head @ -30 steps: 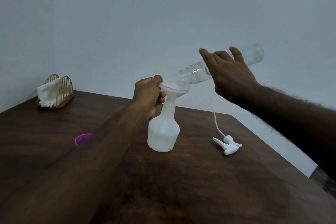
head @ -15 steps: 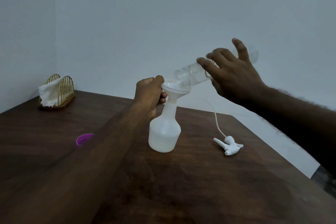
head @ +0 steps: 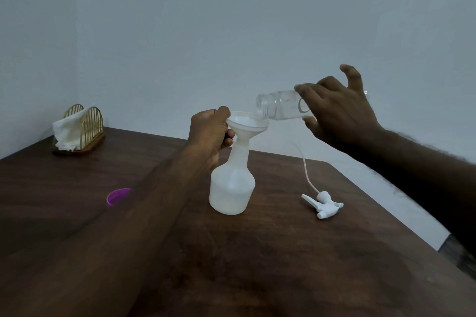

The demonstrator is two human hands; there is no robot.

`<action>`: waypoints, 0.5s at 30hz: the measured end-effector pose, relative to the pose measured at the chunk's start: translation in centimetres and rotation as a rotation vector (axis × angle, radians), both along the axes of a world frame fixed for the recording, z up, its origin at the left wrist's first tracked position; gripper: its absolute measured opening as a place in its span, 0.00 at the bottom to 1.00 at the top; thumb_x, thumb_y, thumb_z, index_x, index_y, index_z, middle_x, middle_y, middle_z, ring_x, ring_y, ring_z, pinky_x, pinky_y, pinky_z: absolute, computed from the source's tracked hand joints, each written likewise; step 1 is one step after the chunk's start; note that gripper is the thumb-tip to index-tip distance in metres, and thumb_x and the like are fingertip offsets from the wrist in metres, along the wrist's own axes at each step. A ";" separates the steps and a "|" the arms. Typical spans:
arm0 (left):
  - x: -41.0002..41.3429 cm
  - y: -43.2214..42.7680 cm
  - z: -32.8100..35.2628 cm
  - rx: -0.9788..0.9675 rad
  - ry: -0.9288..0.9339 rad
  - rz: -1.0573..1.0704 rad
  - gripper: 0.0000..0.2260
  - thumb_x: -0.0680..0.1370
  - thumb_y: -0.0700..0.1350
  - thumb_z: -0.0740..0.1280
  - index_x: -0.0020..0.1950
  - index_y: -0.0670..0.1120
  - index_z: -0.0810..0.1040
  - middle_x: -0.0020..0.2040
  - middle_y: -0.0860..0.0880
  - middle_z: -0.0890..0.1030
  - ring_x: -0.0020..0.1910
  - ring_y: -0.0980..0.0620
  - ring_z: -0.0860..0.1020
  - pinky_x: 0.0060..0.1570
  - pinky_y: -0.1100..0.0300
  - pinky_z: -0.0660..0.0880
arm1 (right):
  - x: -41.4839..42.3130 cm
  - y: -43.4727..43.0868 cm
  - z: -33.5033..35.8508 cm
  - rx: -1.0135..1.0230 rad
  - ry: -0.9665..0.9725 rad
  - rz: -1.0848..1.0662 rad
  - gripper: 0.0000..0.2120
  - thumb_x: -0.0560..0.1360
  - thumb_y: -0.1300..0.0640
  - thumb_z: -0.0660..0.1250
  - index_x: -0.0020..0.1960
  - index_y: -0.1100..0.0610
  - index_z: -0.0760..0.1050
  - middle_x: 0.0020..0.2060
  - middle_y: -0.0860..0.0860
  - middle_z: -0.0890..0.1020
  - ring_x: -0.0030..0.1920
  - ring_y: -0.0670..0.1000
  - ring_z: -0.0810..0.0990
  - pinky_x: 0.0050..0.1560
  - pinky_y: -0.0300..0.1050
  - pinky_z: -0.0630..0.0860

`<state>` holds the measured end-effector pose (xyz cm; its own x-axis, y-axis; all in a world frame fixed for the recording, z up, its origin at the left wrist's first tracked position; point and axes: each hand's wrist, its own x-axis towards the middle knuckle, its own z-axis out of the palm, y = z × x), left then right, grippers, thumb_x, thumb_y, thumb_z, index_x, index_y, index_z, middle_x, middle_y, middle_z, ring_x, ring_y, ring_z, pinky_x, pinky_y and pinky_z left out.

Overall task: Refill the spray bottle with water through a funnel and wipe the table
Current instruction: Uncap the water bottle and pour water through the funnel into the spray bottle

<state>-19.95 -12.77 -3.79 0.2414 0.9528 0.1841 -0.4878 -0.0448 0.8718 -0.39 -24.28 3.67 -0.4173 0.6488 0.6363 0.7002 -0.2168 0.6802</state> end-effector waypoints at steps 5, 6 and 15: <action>0.0 0.0 0.0 -0.001 0.001 0.001 0.01 0.75 0.38 0.63 0.44 0.41 0.73 0.22 0.51 0.68 0.21 0.55 0.68 0.22 0.64 0.66 | 0.0 -0.1 -0.2 0.026 0.030 -0.007 0.26 0.69 0.64 0.72 0.66 0.60 0.73 0.58 0.55 0.82 0.56 0.61 0.78 0.68 0.66 0.59; 0.1 0.0 0.0 -0.002 -0.001 0.000 0.01 0.75 0.38 0.63 0.44 0.41 0.73 0.22 0.51 0.68 0.21 0.55 0.68 0.22 0.64 0.66 | -0.1 -0.1 -0.3 0.035 0.029 -0.007 0.26 0.69 0.65 0.71 0.66 0.59 0.73 0.59 0.54 0.81 0.57 0.61 0.77 0.68 0.65 0.60; 0.1 0.0 0.0 -0.001 -0.002 0.008 0.02 0.75 0.38 0.63 0.43 0.41 0.73 0.24 0.50 0.67 0.21 0.55 0.68 0.22 0.64 0.65 | -0.7 0.3 -0.6 0.078 0.130 -0.041 0.27 0.70 0.64 0.71 0.68 0.58 0.71 0.57 0.59 0.77 0.57 0.63 0.76 0.66 0.64 0.62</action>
<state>-19.89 -12.77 -3.82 0.2332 0.9550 0.1833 -0.4894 -0.0476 0.8707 -1.08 -23.98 3.12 -0.3026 0.6101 0.7323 0.7706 -0.2956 0.5647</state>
